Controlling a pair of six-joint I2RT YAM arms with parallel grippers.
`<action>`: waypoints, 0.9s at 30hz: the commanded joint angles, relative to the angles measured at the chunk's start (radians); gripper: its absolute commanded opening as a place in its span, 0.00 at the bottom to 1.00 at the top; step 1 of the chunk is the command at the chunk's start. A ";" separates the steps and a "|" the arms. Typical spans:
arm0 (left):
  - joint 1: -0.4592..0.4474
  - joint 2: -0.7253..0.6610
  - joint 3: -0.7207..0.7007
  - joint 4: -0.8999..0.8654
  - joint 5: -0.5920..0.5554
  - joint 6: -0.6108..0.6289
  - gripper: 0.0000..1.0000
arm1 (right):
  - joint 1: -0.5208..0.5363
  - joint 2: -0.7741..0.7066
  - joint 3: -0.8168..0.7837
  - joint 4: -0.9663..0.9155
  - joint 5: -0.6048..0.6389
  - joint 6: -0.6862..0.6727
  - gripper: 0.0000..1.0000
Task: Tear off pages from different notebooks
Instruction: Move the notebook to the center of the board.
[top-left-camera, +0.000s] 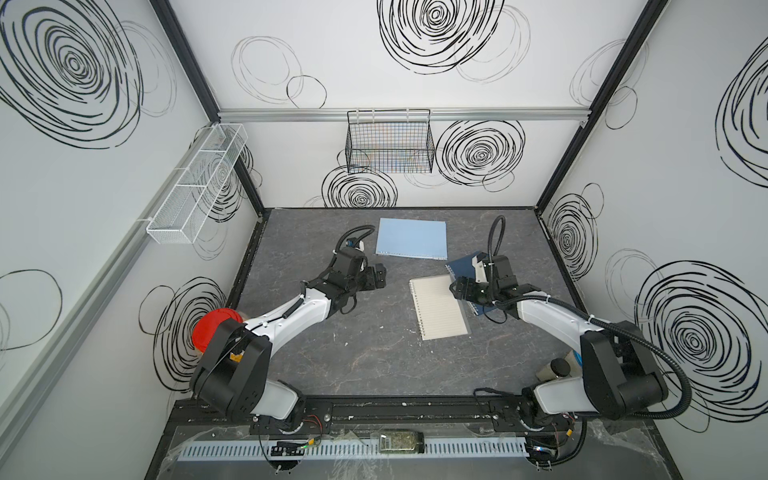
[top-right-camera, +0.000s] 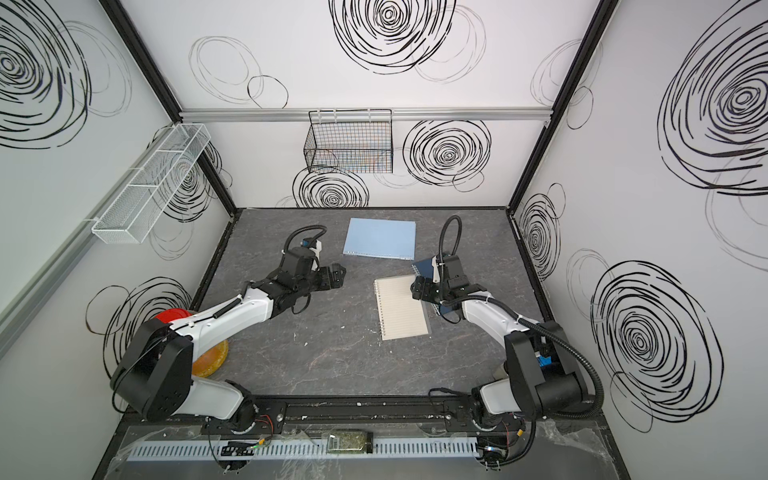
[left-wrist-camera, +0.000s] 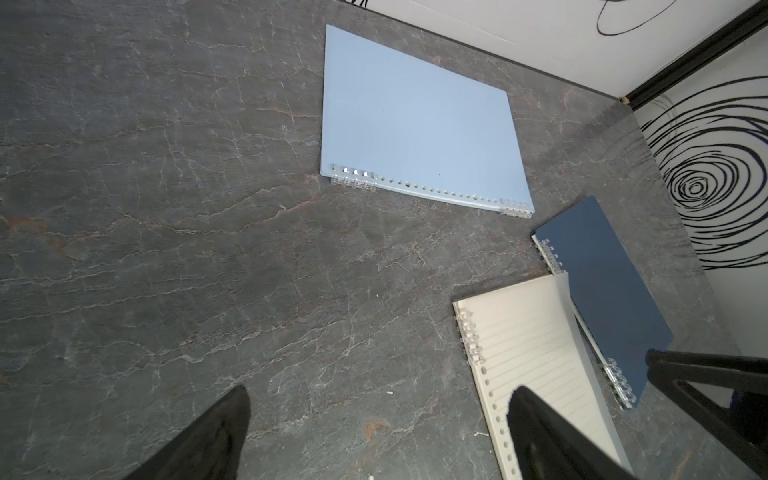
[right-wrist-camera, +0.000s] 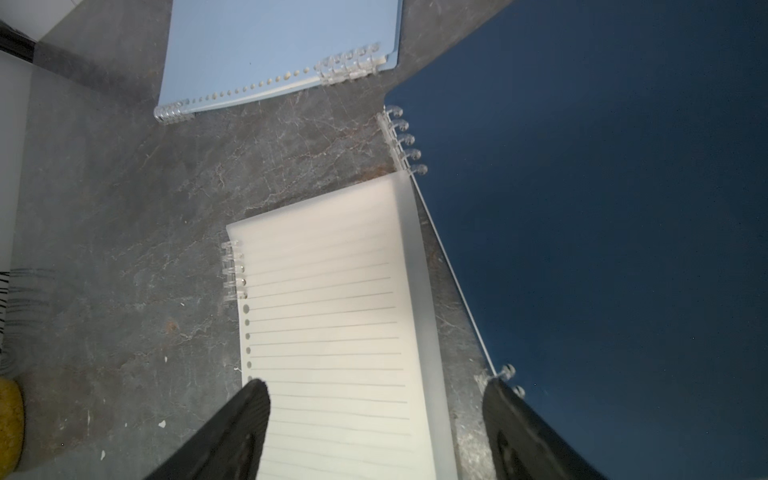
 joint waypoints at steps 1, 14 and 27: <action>0.011 -0.007 -0.011 0.046 0.029 -0.009 0.99 | 0.002 0.027 0.022 0.000 -0.020 0.016 0.80; 0.014 0.054 0.041 -0.028 0.024 0.019 0.92 | 0.016 0.115 0.010 0.010 -0.019 0.038 0.70; -0.008 0.084 -0.004 -0.024 0.060 0.002 0.85 | 0.104 0.207 0.041 0.058 -0.046 0.084 0.68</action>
